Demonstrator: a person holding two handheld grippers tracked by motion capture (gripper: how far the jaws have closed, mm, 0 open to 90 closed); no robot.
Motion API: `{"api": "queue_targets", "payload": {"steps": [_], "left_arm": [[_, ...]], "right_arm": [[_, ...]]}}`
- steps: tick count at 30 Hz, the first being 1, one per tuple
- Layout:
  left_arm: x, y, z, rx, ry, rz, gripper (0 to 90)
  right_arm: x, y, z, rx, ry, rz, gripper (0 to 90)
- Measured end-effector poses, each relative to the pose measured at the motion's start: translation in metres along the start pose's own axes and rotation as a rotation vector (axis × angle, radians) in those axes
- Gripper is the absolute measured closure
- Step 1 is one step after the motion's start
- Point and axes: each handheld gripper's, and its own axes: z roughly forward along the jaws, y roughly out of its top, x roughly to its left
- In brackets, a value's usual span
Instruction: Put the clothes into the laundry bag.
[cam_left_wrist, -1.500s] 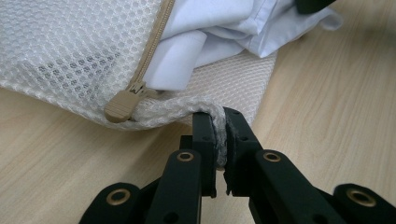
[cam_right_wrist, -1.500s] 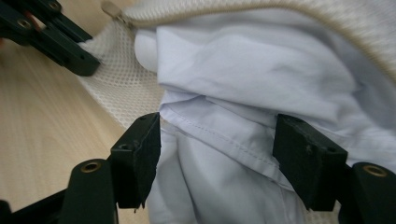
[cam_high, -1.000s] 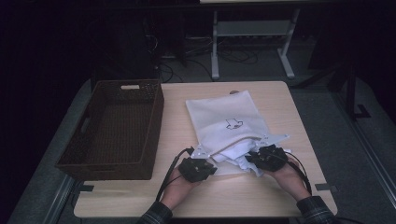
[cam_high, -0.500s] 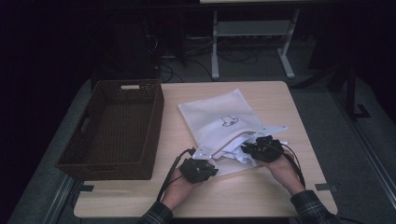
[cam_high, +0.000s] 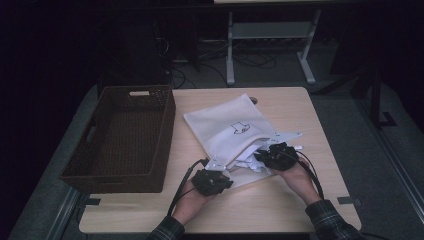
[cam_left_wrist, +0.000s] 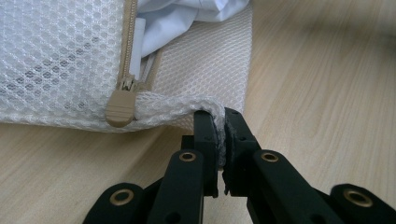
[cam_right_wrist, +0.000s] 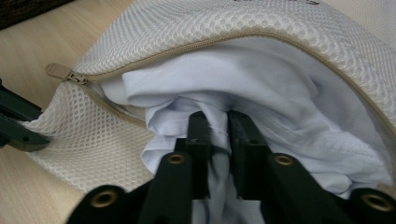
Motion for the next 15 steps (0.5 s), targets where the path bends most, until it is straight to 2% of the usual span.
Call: {"api": "queue_targets", "payload": {"steps": [3, 5, 8, 11, 15], "left_arm": [[0.000, 0.000, 0.000, 0.002, -0.002, 0.001, 85.8], [-0.001, 0.000, 0.000, 0.002, -0.002, 0.002, 85.7], [-0.001, 0.000, 0.000, 0.003, -0.004, 0.000, 85.7], [-0.001, 0.000, 0.001, 0.002, -0.004, -0.003, 85.7], [-0.001, 0.000, 0.001, 0.005, -0.004, -0.004, 85.7]], "right_arm": [[-0.002, -0.003, -0.007, -0.018, -0.005, 0.010, 54.9], [-0.004, -0.007, -0.012, -0.011, -0.007, 0.013, 46.2], [-0.008, -0.017, -0.020, -0.009, 0.000, 0.029, 38.1], [-0.011, -0.027, -0.027, -0.020, 0.022, 0.073, 31.9], [-0.012, -0.033, -0.020, 0.014, 0.048, 0.103, 23.1]]}}
